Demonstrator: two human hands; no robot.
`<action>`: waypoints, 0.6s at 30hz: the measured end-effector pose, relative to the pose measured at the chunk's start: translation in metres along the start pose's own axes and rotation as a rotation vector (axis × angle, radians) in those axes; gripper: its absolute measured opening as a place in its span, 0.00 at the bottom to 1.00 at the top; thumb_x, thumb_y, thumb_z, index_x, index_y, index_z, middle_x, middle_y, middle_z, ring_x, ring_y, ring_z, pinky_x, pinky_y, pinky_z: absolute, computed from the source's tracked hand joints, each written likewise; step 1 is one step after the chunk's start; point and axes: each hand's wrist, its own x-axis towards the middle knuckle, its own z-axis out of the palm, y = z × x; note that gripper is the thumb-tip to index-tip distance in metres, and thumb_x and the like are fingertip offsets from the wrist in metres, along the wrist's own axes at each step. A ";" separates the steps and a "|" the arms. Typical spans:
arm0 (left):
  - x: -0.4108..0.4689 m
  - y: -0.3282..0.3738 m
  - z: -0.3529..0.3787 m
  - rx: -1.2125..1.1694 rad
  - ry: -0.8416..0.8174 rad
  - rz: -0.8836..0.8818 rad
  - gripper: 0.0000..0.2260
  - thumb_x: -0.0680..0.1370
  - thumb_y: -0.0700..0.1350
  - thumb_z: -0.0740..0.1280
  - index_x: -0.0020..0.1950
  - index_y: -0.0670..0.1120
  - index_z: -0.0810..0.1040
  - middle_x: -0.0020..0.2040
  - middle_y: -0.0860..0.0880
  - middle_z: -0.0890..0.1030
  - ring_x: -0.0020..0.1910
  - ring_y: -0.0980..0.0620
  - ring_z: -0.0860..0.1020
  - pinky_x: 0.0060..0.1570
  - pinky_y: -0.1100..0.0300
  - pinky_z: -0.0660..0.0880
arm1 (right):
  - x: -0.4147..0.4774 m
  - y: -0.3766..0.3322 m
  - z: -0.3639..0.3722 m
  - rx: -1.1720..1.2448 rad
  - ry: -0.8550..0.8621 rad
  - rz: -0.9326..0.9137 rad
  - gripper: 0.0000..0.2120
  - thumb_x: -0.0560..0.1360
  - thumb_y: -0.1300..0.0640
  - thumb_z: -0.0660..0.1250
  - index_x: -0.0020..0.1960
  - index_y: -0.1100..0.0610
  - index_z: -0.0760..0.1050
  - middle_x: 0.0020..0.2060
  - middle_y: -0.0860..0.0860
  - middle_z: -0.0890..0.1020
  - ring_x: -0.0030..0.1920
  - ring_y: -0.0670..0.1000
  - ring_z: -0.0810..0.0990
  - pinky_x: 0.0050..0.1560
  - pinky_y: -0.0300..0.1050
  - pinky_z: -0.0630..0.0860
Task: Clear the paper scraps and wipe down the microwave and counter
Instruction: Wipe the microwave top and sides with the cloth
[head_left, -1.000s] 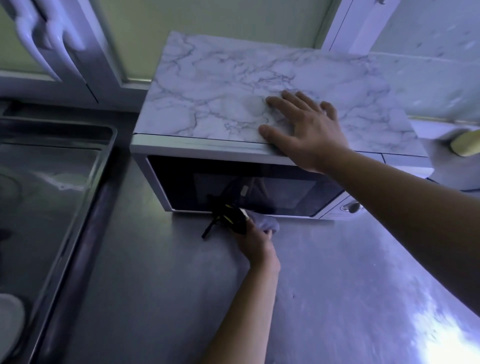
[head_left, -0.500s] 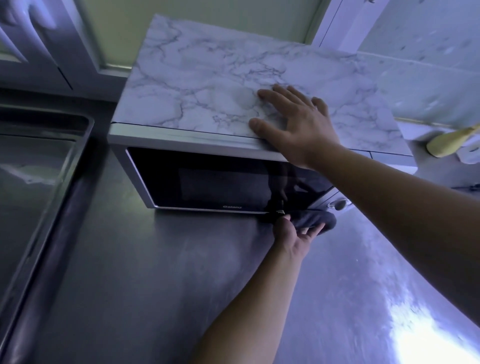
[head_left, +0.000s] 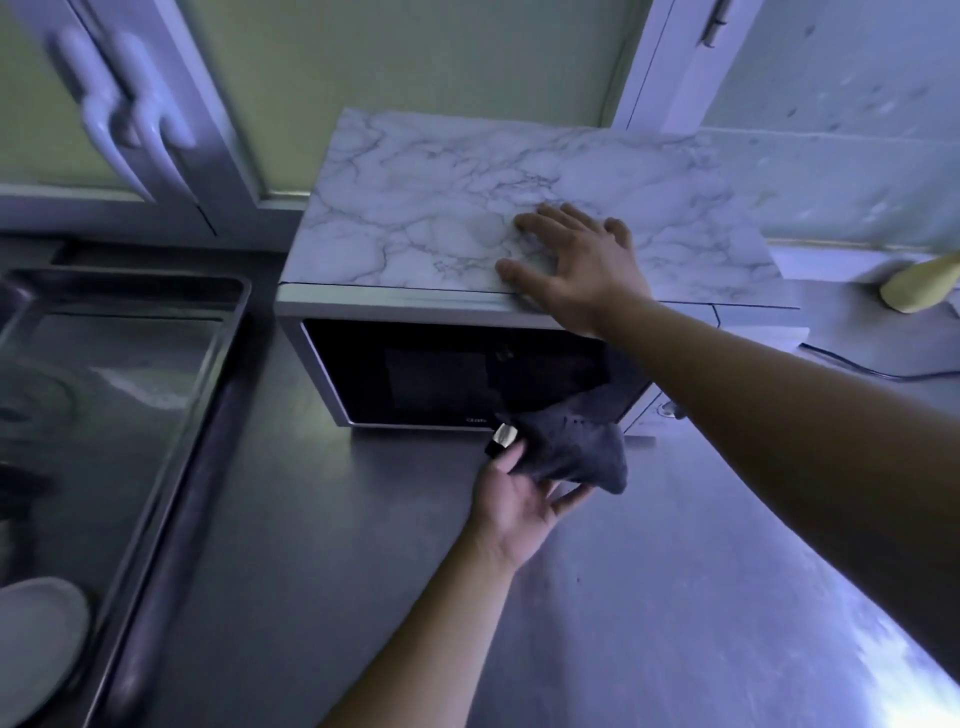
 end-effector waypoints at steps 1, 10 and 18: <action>-0.012 0.007 -0.004 0.052 0.019 0.014 0.18 0.81 0.48 0.61 0.69 0.43 0.76 0.66 0.37 0.79 0.66 0.38 0.76 0.57 0.40 0.78 | -0.001 0.000 0.000 0.009 0.010 0.000 0.34 0.74 0.28 0.54 0.74 0.45 0.68 0.77 0.49 0.66 0.79 0.49 0.58 0.76 0.63 0.50; -0.093 -0.002 -0.041 0.560 0.347 0.103 0.17 0.75 0.48 0.70 0.64 0.48 0.79 0.55 0.44 0.85 0.53 0.42 0.84 0.42 0.52 0.80 | -0.023 -0.010 -0.014 0.212 0.139 -0.114 0.25 0.75 0.40 0.61 0.61 0.56 0.80 0.62 0.51 0.81 0.66 0.55 0.74 0.69 0.51 0.64; -0.120 -0.003 -0.040 0.706 0.429 0.198 0.18 0.75 0.46 0.71 0.66 0.48 0.78 0.54 0.47 0.86 0.47 0.48 0.85 0.37 0.55 0.78 | -0.165 -0.020 0.036 0.559 0.390 -0.052 0.12 0.74 0.56 0.72 0.57 0.56 0.83 0.61 0.53 0.81 0.65 0.58 0.75 0.66 0.60 0.68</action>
